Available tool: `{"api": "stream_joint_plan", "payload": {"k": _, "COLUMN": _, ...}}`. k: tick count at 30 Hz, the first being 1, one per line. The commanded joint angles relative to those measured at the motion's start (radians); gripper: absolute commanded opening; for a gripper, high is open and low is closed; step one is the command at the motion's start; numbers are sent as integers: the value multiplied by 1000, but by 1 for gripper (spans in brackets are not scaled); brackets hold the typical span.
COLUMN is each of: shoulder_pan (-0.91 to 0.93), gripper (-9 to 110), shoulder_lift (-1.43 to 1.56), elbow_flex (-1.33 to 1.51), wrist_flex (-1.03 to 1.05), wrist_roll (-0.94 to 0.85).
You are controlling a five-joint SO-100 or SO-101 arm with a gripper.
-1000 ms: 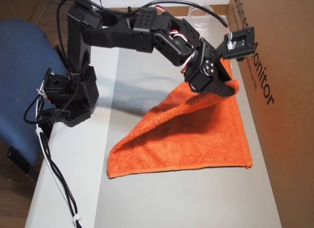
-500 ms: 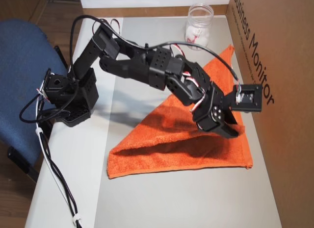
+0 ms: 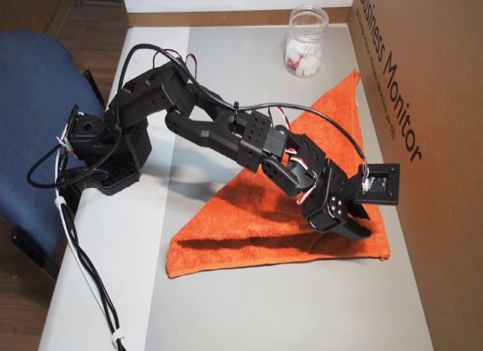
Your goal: Fold the blanket.
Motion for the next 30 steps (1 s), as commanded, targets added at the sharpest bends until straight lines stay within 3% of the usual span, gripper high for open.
{"api": "stream_joint_plan", "payload": {"k": 1, "shoulder_pan": 5, "gripper": 0, "shoulder_lift": -5, "elbow_flex": -55, "wrist_flex": -78, "wrist_roll": 8}}
{"api": "stream_joint_plan", "payload": {"k": 21, "shoulder_pan": -11, "gripper": 0, "shoulder_lift": -127, "elbow_flex": -49, "wrist_flex": -299, "wrist_roll": 3}}
{"api": "stream_joint_plan", "payload": {"k": 30, "shoulder_pan": -12, "gripper": 21, "shoulder_lift": -118, "elbow_flex": -38, "wrist_flex": -293, "wrist_roll": 9}}
